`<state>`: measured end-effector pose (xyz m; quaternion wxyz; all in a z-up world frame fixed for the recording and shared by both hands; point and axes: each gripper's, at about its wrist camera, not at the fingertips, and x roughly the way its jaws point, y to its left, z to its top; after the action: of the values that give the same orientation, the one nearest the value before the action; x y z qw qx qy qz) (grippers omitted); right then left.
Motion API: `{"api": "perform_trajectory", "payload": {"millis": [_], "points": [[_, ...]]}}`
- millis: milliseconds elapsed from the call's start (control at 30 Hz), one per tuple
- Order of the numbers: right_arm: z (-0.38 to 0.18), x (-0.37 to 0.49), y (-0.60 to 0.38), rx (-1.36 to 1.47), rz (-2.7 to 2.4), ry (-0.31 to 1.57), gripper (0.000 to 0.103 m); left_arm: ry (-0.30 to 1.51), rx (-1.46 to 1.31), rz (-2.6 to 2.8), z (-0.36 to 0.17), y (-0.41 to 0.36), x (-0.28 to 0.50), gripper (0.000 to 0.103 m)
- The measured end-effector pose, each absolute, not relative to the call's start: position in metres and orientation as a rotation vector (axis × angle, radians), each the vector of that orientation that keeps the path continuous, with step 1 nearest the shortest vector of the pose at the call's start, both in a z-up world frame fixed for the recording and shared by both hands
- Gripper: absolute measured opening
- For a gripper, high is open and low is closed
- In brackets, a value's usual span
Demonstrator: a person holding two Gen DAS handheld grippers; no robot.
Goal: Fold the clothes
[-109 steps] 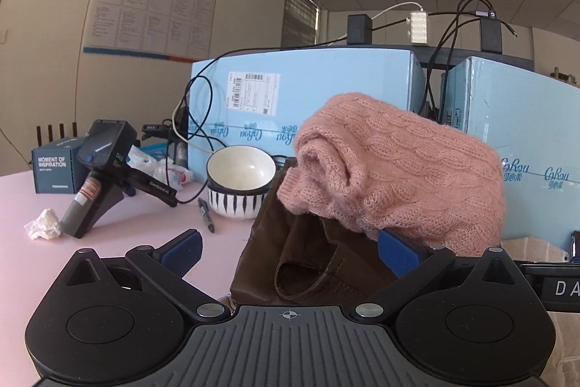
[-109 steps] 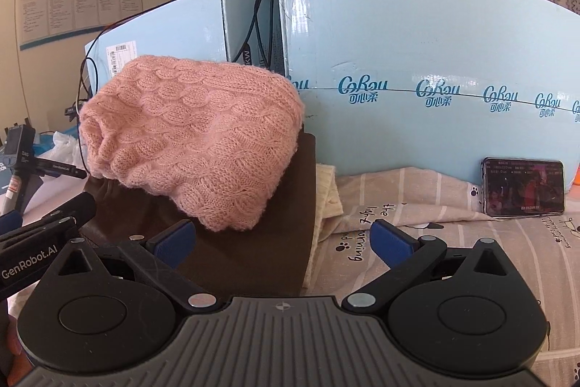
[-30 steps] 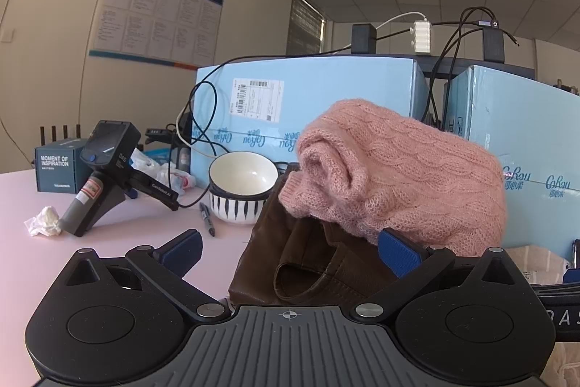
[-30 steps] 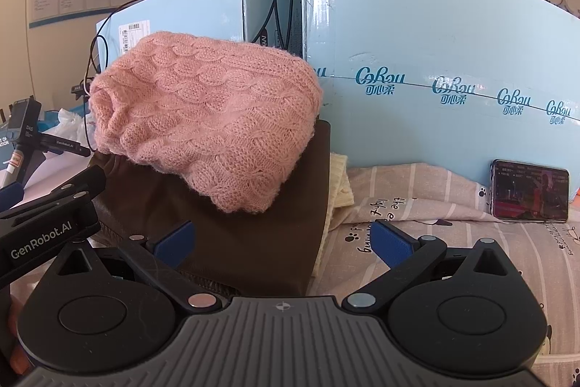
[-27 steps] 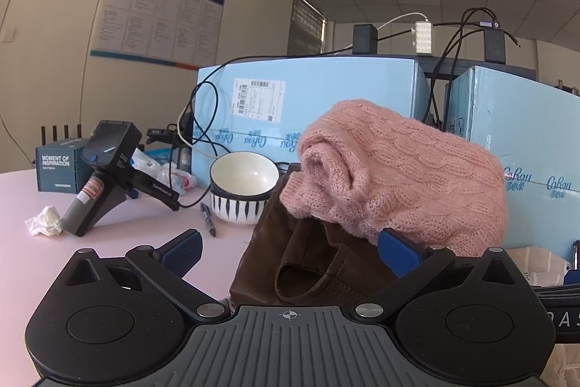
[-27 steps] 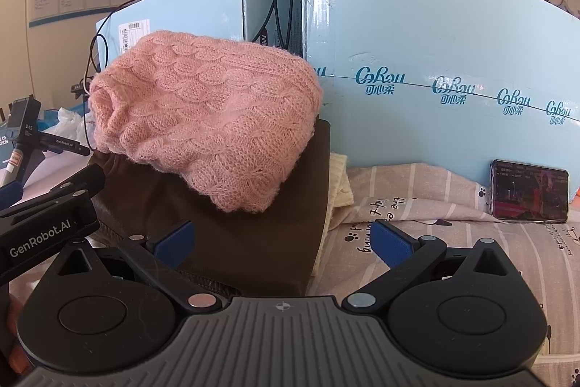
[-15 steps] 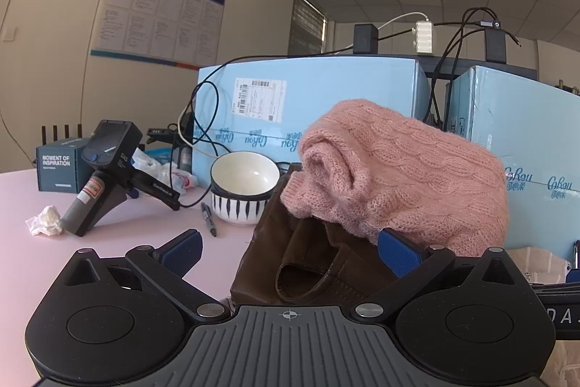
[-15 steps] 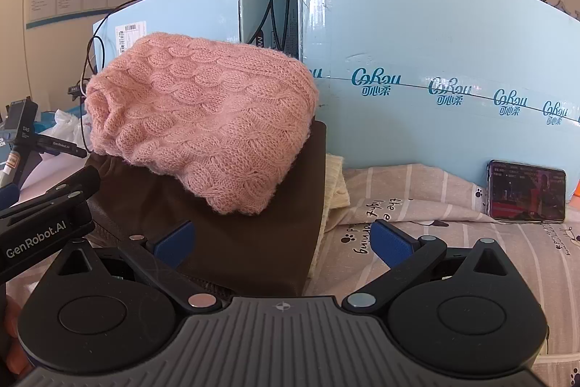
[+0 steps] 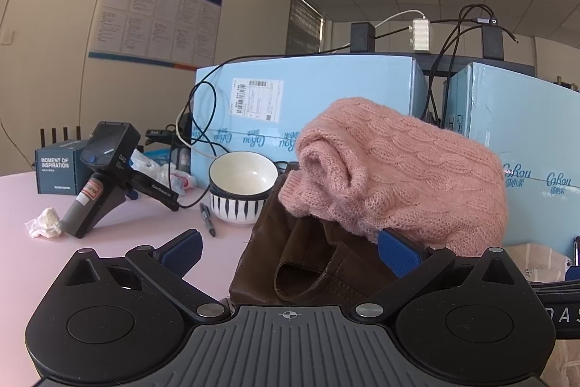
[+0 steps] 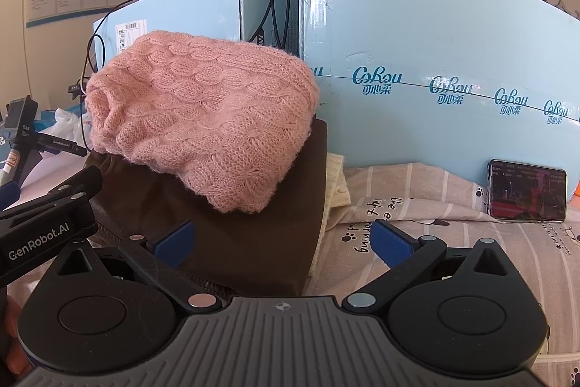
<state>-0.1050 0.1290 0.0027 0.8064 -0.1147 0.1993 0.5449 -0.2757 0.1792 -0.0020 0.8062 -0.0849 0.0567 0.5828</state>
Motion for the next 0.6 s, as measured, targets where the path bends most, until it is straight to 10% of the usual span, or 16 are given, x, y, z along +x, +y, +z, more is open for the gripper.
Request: {"api": "perform_trajectory", "payload": {"millis": [600], "points": [[0.0017,-0.1056,0.1299,-0.252,1.167,0.43,0.103,0.123,-0.185,1.251,-0.0019,0.1804,-0.2755,0.103]]}}
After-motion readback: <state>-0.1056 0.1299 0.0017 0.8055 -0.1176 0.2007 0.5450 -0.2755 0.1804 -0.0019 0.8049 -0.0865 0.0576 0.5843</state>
